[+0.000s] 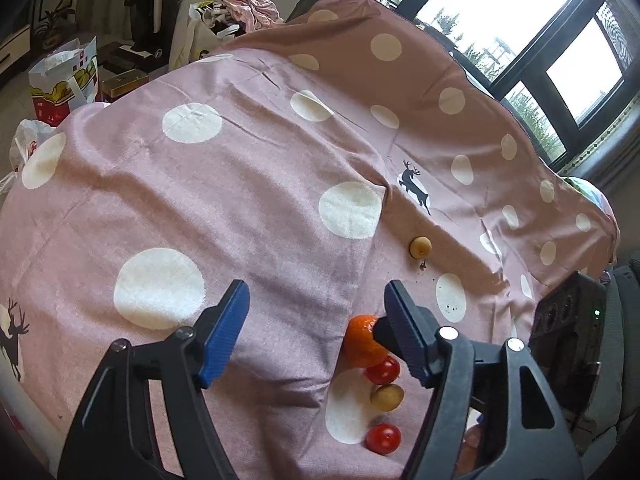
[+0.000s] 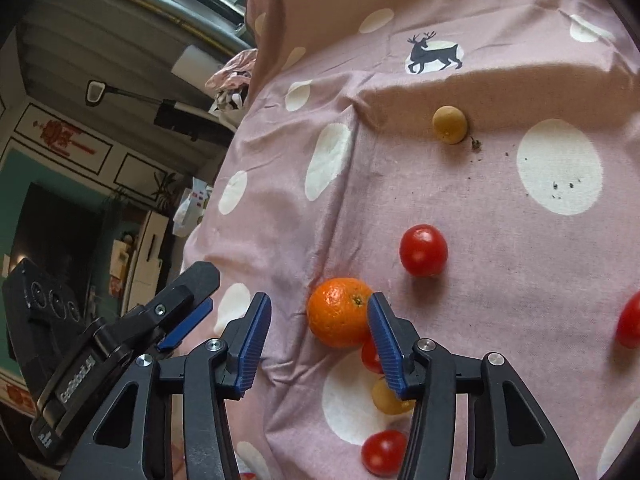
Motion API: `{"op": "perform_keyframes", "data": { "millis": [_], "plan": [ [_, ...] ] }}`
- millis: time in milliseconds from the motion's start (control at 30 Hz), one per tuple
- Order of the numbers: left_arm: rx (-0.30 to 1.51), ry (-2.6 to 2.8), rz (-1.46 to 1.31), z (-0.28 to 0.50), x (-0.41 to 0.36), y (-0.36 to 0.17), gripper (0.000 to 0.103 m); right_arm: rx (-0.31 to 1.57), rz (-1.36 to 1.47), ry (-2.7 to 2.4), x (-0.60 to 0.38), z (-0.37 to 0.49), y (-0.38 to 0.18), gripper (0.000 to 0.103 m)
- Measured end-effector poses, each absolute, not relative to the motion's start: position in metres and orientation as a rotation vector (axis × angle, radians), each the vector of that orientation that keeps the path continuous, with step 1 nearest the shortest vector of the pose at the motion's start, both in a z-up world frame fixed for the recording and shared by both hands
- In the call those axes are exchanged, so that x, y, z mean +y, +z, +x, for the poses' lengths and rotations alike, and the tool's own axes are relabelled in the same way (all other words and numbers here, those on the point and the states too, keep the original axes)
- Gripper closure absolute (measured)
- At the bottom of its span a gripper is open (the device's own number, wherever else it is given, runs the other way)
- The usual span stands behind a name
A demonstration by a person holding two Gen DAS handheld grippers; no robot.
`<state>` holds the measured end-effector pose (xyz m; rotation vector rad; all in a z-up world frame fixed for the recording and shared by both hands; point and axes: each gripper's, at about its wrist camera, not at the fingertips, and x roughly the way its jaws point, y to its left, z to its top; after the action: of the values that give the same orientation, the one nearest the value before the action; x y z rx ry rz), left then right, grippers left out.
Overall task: Organize fruits
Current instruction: 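Move the right tool back toward the second orange, then position the right gripper around the second orange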
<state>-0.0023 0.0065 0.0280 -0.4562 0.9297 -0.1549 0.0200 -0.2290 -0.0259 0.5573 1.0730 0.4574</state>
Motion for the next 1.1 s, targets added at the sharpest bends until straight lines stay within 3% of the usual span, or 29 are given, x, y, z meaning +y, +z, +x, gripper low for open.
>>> {"op": "perform_keyframes", "data": {
  "millis": [500,800,1100],
  "plan": [
    [0.944,-0.195,-0.465,-0.001,0.0,0.028,0.034,1.117,0.57,0.418,-0.228,0.018,-0.046,0.058],
    [0.93,-0.262,-0.422,-0.007,-0.022,0.031,0.035,1.019,0.38,0.149,-0.261,-0.026,-0.003,0.058],
    [0.956,-0.303,-0.347,-0.009,-0.055,0.025,0.035,1.056,0.166,-0.103,-0.285,-0.038,-0.014,0.059]
  ]
}}
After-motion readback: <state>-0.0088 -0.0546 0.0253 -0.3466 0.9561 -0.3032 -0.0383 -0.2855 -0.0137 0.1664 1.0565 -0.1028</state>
